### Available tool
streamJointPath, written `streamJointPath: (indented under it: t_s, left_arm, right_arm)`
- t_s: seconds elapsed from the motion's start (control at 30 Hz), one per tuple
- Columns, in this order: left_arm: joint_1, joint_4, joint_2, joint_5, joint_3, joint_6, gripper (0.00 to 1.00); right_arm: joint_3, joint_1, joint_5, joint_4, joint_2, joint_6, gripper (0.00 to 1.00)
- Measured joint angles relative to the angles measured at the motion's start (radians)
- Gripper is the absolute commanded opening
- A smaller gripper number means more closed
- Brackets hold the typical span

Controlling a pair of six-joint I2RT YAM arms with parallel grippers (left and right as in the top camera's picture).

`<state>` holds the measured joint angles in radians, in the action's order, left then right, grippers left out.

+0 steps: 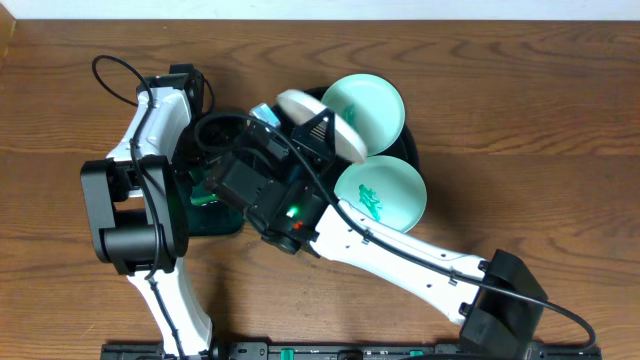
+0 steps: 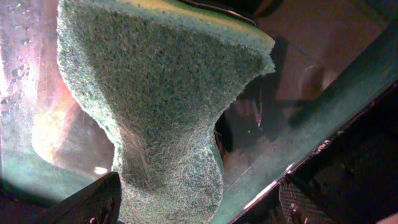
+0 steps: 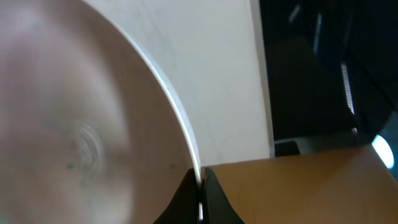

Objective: Clean dirty plates on tray and stack at the side
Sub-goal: 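Lift the white plate off the black tray with the right gripper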

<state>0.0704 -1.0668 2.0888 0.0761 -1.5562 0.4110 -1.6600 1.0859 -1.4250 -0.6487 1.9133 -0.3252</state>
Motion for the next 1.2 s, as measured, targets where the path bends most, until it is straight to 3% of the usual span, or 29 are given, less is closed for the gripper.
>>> streamJointPath:
  t_s: [0.63, 1.2]
  left_arm:
    - [0.000, -0.004, 0.000, 0.000, 0.000, 0.000, 0.81]
    - [0.000, -0.019, 0.000, 0.000, 0.000, 0.000, 0.81]
  right_arm:
    - [-0.001, 0.017, 0.173, -0.035, -0.003, 0.083, 0.01]
    - [-0.003, -0.020, 0.190, -0.110, -0.042, 0.158, 0.01]
